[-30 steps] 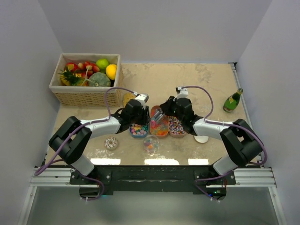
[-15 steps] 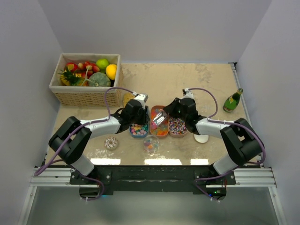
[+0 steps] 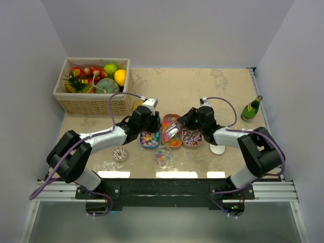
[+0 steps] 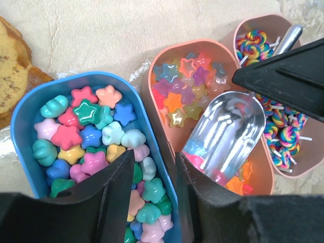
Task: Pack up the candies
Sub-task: Scoop the fake candies from the storage box.
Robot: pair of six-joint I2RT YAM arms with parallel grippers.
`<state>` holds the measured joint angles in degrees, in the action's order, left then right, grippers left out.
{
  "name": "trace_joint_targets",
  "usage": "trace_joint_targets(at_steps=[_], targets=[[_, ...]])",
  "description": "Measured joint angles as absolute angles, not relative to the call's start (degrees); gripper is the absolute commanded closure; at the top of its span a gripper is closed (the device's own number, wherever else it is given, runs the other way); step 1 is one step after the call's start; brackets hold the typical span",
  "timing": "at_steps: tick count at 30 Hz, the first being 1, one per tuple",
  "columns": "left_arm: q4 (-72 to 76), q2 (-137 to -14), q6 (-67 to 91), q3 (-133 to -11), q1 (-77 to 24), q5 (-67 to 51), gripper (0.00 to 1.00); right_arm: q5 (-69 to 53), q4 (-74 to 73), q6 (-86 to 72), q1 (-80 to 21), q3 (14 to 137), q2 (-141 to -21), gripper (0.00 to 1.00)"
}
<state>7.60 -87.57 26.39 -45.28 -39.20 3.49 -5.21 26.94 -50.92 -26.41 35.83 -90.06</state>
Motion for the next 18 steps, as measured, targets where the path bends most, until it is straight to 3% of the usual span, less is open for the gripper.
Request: trace_joint_targets(at_steps=[18], targets=[[4.54, -83.57, 26.37, -45.28, -39.2, 6.76, 0.52, -4.08, 23.35, -52.38, -23.42, 33.43, -80.82, 1.0]])
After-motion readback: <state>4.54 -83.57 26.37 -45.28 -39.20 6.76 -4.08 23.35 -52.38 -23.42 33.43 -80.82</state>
